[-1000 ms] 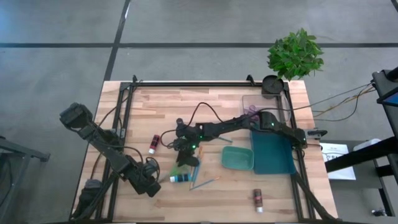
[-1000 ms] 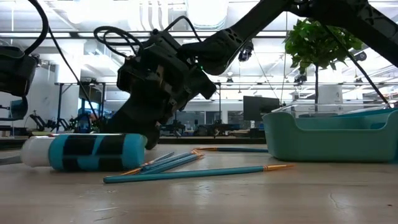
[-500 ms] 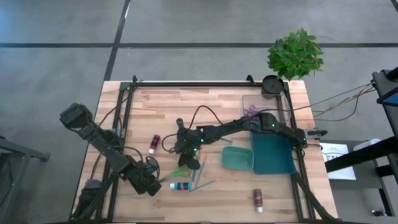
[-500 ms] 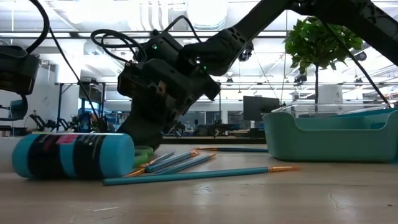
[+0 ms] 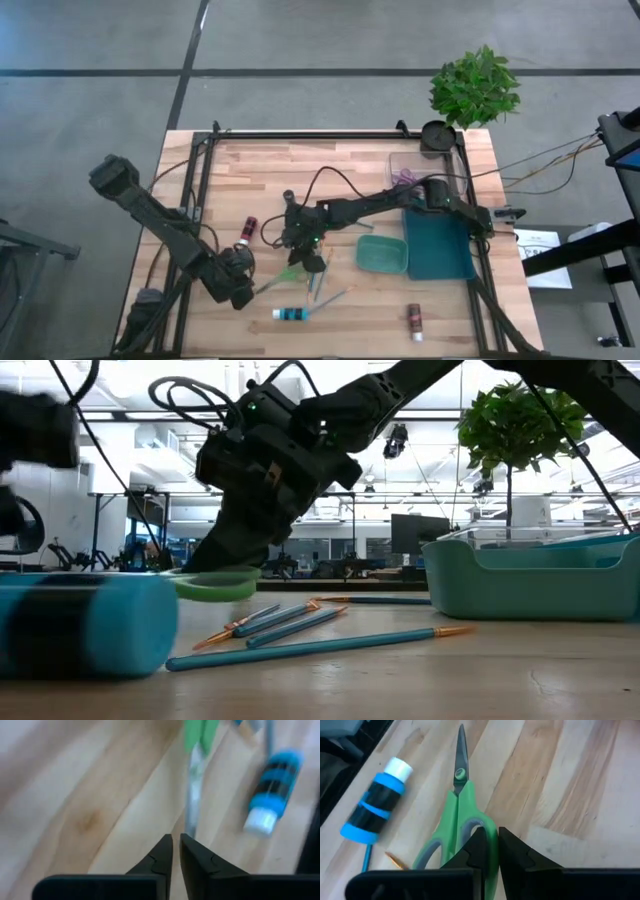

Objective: Pick & Place Paint Supplies
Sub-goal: Put the green scissors into the transparent bin

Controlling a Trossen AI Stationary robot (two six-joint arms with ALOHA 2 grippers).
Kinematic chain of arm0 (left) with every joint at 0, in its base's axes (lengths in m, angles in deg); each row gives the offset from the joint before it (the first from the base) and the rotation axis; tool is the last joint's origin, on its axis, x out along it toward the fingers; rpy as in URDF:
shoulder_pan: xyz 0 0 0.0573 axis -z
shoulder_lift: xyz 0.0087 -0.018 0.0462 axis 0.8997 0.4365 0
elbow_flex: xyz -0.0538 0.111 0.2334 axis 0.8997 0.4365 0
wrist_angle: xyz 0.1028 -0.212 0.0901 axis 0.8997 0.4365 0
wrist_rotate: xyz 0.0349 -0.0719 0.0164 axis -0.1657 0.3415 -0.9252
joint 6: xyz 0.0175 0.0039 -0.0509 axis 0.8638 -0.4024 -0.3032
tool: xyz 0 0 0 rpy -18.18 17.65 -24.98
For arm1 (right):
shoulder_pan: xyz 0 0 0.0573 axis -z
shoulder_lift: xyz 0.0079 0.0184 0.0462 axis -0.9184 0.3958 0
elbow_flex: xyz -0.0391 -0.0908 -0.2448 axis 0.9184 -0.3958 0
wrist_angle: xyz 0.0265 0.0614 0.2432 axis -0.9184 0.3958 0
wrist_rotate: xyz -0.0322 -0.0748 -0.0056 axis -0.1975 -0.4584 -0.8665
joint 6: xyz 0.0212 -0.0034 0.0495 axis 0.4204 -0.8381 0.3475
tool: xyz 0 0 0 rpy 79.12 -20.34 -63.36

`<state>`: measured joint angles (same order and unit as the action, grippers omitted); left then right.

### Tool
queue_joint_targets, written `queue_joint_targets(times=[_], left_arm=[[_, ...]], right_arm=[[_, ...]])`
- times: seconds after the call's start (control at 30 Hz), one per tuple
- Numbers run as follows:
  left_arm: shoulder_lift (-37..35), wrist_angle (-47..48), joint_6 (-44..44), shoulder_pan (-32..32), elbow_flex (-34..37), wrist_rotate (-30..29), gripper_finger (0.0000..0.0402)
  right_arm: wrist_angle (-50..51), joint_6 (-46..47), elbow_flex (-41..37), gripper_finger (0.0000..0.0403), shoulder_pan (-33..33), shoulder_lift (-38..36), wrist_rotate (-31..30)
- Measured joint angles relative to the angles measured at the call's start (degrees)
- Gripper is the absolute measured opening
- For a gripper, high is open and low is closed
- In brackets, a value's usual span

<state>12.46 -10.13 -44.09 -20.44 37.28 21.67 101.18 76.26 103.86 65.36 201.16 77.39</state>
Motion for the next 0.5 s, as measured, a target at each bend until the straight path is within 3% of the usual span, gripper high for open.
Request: queue_joint_targets(times=[0.27,0.5], left_arm=[[-9.7,3.3,4.0,-0.2,-0.2,-6.2,0.006],[-14.1,5.5,9.5,-0.5,-0.2,-8.8,0.0061]], right_arm=[[7.1,-2.9,-0.3,0.0021,-0.7,-2.6,-4.4],[11.7,-5.0,-3.3,0.0021,-1.4,-10.6,-11.3]])
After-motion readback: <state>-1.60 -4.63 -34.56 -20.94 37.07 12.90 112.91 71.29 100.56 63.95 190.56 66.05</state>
